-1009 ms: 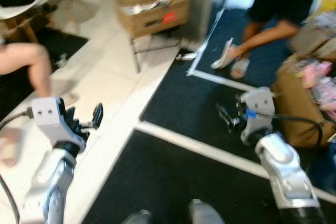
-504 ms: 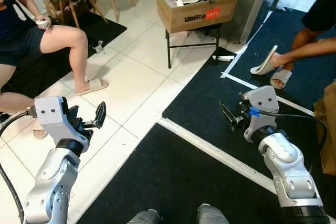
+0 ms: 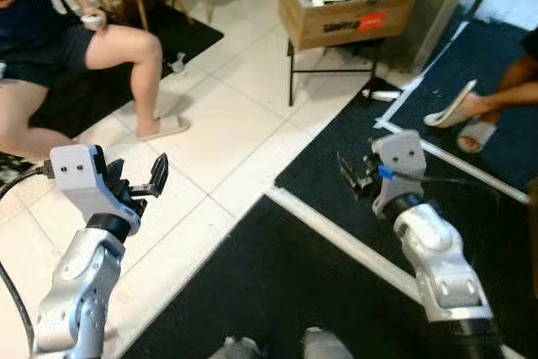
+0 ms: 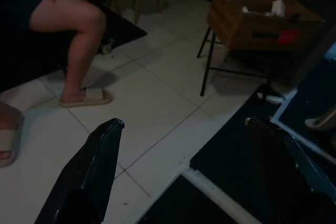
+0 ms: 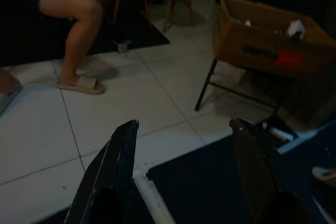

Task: Picking trash to rubbish bin

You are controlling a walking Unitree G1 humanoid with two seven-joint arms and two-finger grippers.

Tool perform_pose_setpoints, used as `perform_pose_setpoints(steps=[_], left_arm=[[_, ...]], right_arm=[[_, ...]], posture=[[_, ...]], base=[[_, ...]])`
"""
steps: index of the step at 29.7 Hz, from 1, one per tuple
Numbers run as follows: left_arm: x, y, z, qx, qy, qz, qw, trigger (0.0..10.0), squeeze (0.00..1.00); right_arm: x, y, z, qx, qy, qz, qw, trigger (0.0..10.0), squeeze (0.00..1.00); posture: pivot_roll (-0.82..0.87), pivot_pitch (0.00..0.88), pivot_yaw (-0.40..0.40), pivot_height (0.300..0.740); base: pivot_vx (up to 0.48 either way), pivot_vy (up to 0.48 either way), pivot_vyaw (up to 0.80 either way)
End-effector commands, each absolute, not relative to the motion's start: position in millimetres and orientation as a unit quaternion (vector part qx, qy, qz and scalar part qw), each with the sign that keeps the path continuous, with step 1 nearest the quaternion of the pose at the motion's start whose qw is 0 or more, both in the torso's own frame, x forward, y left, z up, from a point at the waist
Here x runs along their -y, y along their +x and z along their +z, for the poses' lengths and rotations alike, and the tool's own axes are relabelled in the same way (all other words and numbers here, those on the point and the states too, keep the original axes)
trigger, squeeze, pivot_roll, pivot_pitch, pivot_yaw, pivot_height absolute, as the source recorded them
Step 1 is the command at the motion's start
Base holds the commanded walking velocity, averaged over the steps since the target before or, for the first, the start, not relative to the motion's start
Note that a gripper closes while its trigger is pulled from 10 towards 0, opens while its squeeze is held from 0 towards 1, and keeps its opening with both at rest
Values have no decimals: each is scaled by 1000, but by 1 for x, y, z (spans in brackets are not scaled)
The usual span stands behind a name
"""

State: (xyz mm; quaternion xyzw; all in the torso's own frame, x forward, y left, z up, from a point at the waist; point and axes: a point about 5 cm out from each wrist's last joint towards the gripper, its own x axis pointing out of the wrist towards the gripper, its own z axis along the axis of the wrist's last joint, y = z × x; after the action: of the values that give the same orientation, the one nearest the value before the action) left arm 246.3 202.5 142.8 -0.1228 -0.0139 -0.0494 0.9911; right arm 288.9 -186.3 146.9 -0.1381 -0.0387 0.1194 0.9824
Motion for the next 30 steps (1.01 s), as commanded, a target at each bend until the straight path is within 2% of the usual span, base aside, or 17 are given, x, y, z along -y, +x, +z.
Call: perform_pose_setpoints(steps=[1, 4, 17, 30], left_arm=[[-207, 241, 137, 2, -125, -37, 991, 10000, 0], [-208, 238, 138, 6, -128, -34, 991, 10000, 0], [-209, 233, 137, 3, -126, -34, 991, 10000, 0], [-210, 231, 135, -5, -124, -37, 992, 10000, 0]], right_arm=[[181, 287, 144, 34, -132, 133, 982, 10000, 0], [181, 287, 143, 33, -121, 138, 982, 10000, 0], [176, 284, 144, 34, -137, 139, 980, 10000, 0], [175, 281, 142, 34, -129, 146, 980, 10000, 0]], posture=[[-189, 103, 42, 740], [-187, 106, 37, 740], [-175, 111, 35, 740], [-169, 98, 35, 740]], base=[[0, 0, 731], [0, 0, 560], [0, 0, 62], [0, 0, 713]])
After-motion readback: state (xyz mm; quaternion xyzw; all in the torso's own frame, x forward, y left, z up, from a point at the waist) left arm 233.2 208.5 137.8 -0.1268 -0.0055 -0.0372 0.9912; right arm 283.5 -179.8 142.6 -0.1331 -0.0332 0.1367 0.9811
